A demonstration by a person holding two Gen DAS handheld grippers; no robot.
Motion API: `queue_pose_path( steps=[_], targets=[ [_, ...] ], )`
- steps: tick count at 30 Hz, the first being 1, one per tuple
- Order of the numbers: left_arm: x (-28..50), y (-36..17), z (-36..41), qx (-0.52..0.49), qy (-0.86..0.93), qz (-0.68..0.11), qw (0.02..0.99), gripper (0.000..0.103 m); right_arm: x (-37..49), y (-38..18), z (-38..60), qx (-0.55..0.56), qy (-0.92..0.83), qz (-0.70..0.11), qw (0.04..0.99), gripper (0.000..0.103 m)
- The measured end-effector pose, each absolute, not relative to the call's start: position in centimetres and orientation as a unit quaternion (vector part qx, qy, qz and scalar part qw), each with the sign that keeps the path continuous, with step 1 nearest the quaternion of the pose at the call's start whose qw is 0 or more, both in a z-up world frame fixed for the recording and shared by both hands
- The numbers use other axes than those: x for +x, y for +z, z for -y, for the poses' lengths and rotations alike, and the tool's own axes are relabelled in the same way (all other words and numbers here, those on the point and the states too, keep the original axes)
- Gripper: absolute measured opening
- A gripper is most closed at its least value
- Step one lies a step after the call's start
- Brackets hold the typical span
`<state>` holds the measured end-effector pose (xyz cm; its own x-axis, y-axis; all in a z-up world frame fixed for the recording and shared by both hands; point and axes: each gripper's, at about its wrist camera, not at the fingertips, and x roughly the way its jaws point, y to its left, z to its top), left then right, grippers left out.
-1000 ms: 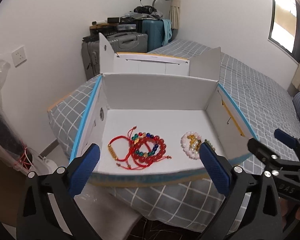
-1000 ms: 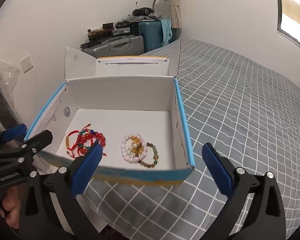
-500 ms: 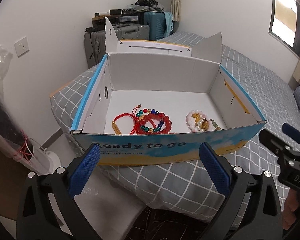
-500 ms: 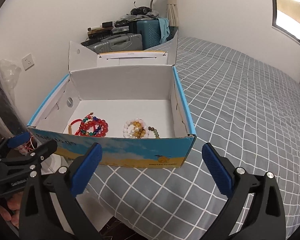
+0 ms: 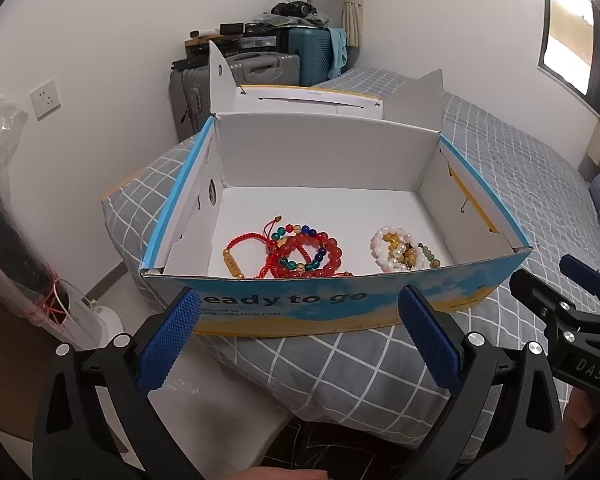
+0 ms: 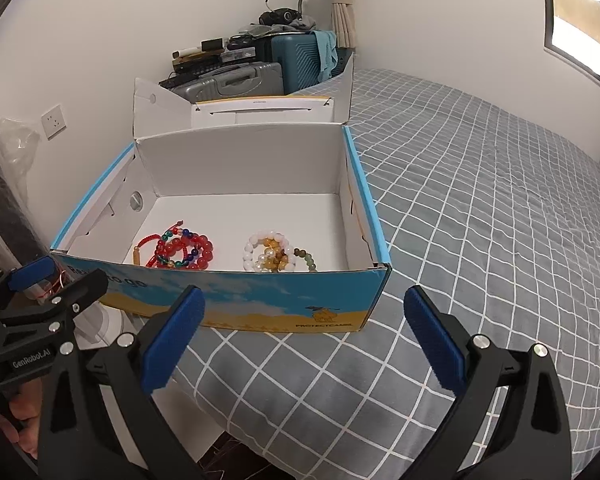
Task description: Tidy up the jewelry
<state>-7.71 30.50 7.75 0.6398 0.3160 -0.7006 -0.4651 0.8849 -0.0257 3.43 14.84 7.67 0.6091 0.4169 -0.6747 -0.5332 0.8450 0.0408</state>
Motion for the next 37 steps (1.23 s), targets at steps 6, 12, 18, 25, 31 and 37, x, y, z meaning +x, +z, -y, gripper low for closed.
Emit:
queue_pose_path(
  steps=[6,12,18,25,31,37],
  targets=[
    [-7.57,7.77,-30.41,-0.094,0.217,-0.368,0.899,0.097,3.64,7.57,-14.68,-0.083,0.261,-0.356,0.894,0.096],
    [-7.46,7.84,-30.3,-0.091,0.219,-0.367,0.899,0.097,3.68,7.58,-14.63,-0.083,0.261,-0.355,0.894,0.096],
    [-7.6,7.96,-30.19,-0.092,0.218,-0.364,0.901,0.097,3.64,7.58,-14.68,-0.083,0.26,-0.356,0.894,0.096],
    [-7.71,8.08,-30.04,-0.09,0.221,-0.364,0.901,0.098,3.64,7.58,-14.58,-0.082,0.26,-0.356,0.894,0.096],
    [-7.8,8.14,-30.03,-0.089,0.224,-0.364,0.9,0.098,3.68,7.58,-14.55,-0.08,0.259,-0.356,0.894,0.096],
    [-7.76,8.13,-30.1,-0.091,0.225,-0.366,0.898,0.097,3.75,7.62,-14.51,-0.08,0.259,-0.355,0.895,0.096]
  ],
)
